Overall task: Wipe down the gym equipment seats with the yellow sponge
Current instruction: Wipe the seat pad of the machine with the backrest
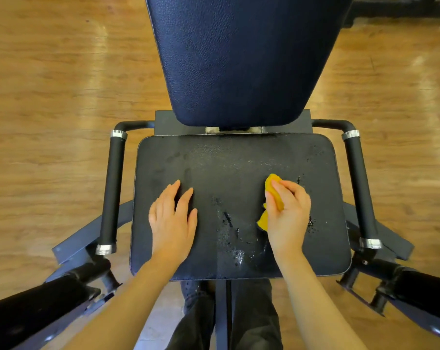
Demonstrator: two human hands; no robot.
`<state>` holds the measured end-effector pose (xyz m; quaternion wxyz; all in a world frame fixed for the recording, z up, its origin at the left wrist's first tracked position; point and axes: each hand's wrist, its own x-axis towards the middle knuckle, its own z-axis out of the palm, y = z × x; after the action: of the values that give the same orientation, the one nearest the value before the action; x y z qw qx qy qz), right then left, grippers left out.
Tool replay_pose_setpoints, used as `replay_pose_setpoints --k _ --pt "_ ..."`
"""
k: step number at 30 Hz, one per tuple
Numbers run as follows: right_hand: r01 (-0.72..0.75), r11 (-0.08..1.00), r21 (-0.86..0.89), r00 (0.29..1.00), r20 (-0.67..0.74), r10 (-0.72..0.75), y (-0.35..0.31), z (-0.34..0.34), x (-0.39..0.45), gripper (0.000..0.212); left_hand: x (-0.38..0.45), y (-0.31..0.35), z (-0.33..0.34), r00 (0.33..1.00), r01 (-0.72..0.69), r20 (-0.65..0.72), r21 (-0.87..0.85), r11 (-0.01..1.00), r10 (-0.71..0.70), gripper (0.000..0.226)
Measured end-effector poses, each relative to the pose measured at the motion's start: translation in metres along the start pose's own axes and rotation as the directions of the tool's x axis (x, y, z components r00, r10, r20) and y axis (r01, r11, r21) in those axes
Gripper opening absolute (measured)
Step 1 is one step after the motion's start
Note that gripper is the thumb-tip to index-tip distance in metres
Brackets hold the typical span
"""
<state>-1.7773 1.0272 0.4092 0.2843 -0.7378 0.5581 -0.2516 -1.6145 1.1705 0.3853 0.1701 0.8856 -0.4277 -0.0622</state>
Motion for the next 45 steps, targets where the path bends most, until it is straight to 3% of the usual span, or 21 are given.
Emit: replay_pose_setpoints --k 6,14,23,25,28,36,45 --pt "0.052 0.993 -0.109 0.997 -0.05 -0.058 0.012 0.015 -0.01 0.031 -0.009 -0.001 0.007 0.999 -0.031 0.023 0.144 0.989 0.028 0.05" --pt "0.018 1.0 0.003 0.999 -0.028 -0.018 0.012 -0.002 -0.088 0.034 -0.009 -0.001 0.006 0.999 -0.033 0.028 0.177 0.984 0.029 0.051" --pt "0.047 0.997 0.061 0.997 -0.055 -0.044 0.004 0.015 -0.019 0.027 -0.009 -0.002 0.007 0.999 -0.045 0.02 0.198 0.979 0.042 0.05" --pt "0.03 0.999 -0.012 0.998 -0.059 -0.031 0.002 0.022 -0.014 0.03 -0.009 -0.002 0.008 0.999 -0.047 0.016 0.199 0.979 0.045 0.05" --pt "0.015 0.998 -0.065 0.998 -0.059 -0.019 0.0 0.022 -0.031 0.033 -0.01 -0.002 0.009 0.999 -0.051 0.009 0.201 0.978 0.05 0.05" --pt "-0.012 1.0 -0.004 1.0 0.013 0.012 0.004 0.009 -0.105 0.035 -0.009 -0.004 0.01 0.999 -0.049 -0.008 0.199 0.979 0.051 0.049" --pt "0.061 0.998 -0.015 0.998 -0.022 -0.061 -0.013 0.033 -0.033 0.028 -0.009 -0.002 0.008 0.999 -0.05 -0.004 0.2 0.978 0.052 0.049"
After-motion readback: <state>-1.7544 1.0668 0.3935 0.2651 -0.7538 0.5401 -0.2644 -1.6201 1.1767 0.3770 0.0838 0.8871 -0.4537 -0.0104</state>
